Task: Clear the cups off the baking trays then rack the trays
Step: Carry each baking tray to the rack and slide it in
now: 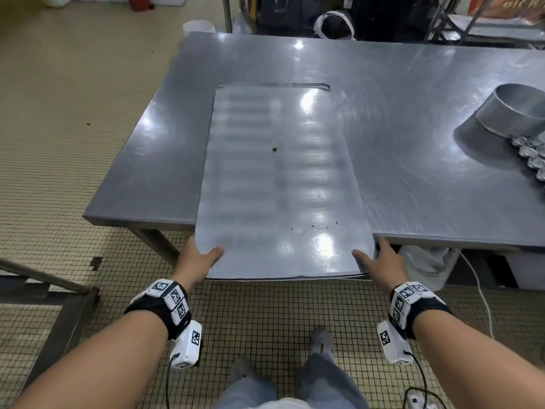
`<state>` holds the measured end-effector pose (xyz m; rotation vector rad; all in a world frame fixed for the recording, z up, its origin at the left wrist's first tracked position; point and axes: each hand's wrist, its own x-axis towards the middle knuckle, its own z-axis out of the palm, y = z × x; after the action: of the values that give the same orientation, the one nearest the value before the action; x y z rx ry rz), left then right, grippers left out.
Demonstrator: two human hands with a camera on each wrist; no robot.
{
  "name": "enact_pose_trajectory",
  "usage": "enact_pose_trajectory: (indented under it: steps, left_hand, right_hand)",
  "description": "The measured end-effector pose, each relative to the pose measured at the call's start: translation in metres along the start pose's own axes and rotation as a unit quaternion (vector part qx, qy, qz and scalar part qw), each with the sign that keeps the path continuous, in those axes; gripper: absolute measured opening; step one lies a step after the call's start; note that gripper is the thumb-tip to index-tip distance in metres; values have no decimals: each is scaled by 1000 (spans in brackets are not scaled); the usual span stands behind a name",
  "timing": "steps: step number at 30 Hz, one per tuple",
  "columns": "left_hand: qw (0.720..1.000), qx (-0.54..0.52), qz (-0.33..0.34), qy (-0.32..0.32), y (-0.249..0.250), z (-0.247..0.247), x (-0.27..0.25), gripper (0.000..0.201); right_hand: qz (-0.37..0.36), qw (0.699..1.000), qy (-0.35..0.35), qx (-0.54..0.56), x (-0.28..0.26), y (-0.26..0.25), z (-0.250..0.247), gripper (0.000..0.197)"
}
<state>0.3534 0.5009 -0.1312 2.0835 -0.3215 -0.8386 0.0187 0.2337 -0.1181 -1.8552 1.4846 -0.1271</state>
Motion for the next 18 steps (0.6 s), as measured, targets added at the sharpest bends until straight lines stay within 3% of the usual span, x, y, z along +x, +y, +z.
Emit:
enact_pose_trajectory:
  steps: [2,5,9,14,16,18]
  left_hand:
    - [1000,15,9,-1,6,2,-4,47]
    - [998,61,22,-17,10,6,-5,46]
    - [993,107,18,-50,9,12,-3,97]
    - [983,135,-13,-127,13,30,-10,117]
    - [978,118,-15,-170,19,39,-14,99]
    - [983,84,-5,-163,29,53,-19,73]
  right_hand:
    - [-11,1000,2,15,-7,9,1,68]
    - [5,999,1,37,-20,22,-4,74]
    - [22,998,-10,52,-29,45,-17,76]
    - [60,996,-32,50,-20,65,-48,83]
    - [79,996,-24,35,-11,70,-63,85]
    - [90,996,-12,-1,-1,74,-76,81]
